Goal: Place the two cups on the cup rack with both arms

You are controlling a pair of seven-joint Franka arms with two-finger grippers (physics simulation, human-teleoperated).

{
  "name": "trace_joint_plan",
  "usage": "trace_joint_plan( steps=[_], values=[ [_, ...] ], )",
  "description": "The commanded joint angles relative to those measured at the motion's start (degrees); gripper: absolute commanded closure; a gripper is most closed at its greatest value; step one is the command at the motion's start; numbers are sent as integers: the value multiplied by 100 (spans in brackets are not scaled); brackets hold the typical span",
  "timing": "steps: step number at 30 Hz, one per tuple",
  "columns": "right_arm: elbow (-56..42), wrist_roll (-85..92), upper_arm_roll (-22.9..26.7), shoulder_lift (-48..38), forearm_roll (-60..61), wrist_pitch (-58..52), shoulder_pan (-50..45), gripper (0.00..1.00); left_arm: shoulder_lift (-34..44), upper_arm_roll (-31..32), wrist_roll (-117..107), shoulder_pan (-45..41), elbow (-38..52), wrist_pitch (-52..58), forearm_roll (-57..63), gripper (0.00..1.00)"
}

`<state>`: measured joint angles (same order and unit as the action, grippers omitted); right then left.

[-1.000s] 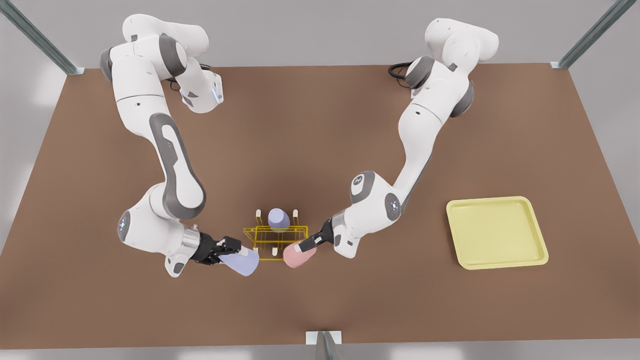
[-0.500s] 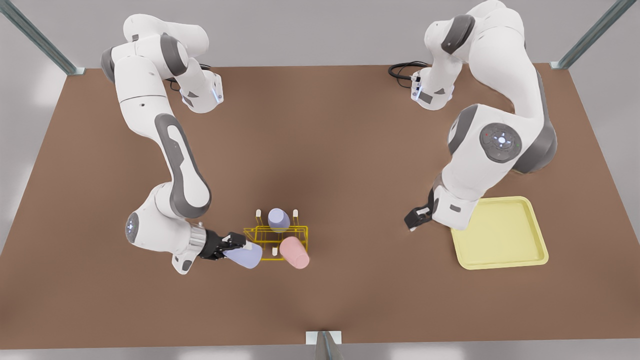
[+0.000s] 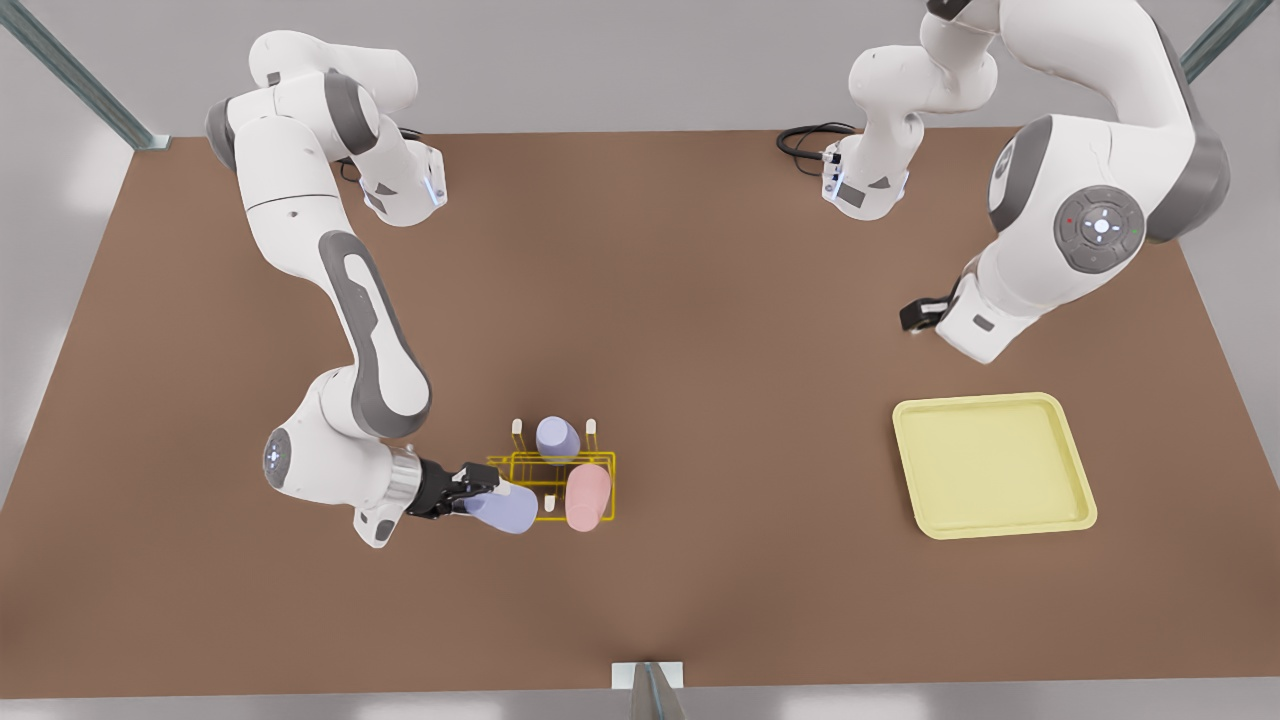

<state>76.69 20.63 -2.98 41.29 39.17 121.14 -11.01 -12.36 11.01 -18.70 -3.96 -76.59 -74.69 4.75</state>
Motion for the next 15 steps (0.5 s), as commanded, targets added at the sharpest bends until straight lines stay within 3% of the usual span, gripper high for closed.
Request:
trace_joint_plan(
  steps=[1, 5, 6, 7, 8, 9, 10, 12, 15],
  values=[
    [-22, -42, -1, -7, 11, -11, 2, 0, 14, 15, 1773, 1, -5, 288, -27, 0],
    [-40, -68, 8, -42, -6, -20, 2, 0, 6, 33, 1729, -17, -31, 314, -9, 0],
    [-241, -86, 78, -121, -506, -292, 29, 0, 6, 33, 1729, 1, -31, 332, -18, 0],
    [-365, -436, 200, -358, -1689, -721, 99, 0, 6, 33, 1729, 1, -31, 341, -18, 0],
    [-295, -946, 552, -719, -3063, -1469, 117, 0, 6, 33, 1729, 1, -31, 341, -18, 0],
    [-321, -1755, 1193, -772, -3688, -2532, 99, 0, 6, 33, 1729, 1, -22, 341, -18, 0],
    [-374, -1949, 1388, -947, -4672, -3087, 55, 0, 14, 33, 1729, 1, -14, 341, -9, 0],
    [-751, -1905, 1361, -1431, -4753, -3966, 116, 0, 14, 33, 1729, 1, -14, 341, -9, 0],
    [-216, -1765, 1238, -2503, -4436, -4072, 415, 0, 14, 42, 1720, -17, -14, 420, -9, 0]
  ],
)
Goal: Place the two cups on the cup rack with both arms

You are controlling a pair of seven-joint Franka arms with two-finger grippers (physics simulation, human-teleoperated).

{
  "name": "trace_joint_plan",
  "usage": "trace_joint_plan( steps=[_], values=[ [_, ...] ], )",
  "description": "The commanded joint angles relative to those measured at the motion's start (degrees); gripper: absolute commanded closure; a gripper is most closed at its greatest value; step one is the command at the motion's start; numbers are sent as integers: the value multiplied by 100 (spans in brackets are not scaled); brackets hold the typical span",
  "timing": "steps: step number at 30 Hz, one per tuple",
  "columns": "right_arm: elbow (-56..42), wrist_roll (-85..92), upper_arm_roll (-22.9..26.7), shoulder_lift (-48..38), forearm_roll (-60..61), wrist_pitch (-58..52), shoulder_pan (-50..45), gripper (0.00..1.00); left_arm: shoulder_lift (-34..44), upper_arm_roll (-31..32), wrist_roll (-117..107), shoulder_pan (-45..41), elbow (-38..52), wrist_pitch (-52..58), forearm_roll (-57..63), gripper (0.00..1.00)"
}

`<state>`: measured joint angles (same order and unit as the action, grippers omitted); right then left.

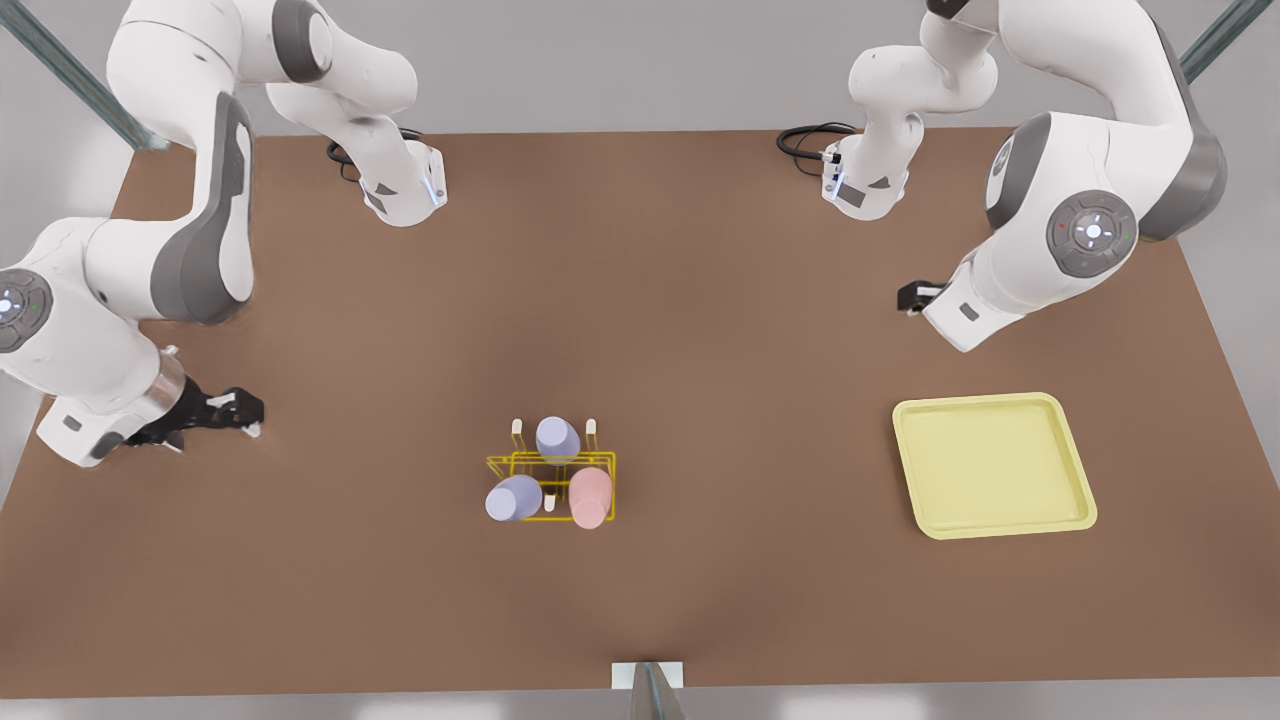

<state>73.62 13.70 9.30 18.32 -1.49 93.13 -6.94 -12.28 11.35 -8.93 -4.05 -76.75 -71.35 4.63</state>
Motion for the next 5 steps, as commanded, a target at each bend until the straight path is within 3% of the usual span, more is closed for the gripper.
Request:
trace_joint_plan(
  steps=[1, 5],
  values=[
    [267, -1080, -165, -399, -334, -1262, 166, 0, 7, 8, 744, -8, 2, 87, 3, 0],
    [382, -1089, -358, -531, -325, -1253, 307, 0, 7, 8, 744, -8, 2, 87, 3, 0]
  ],
)
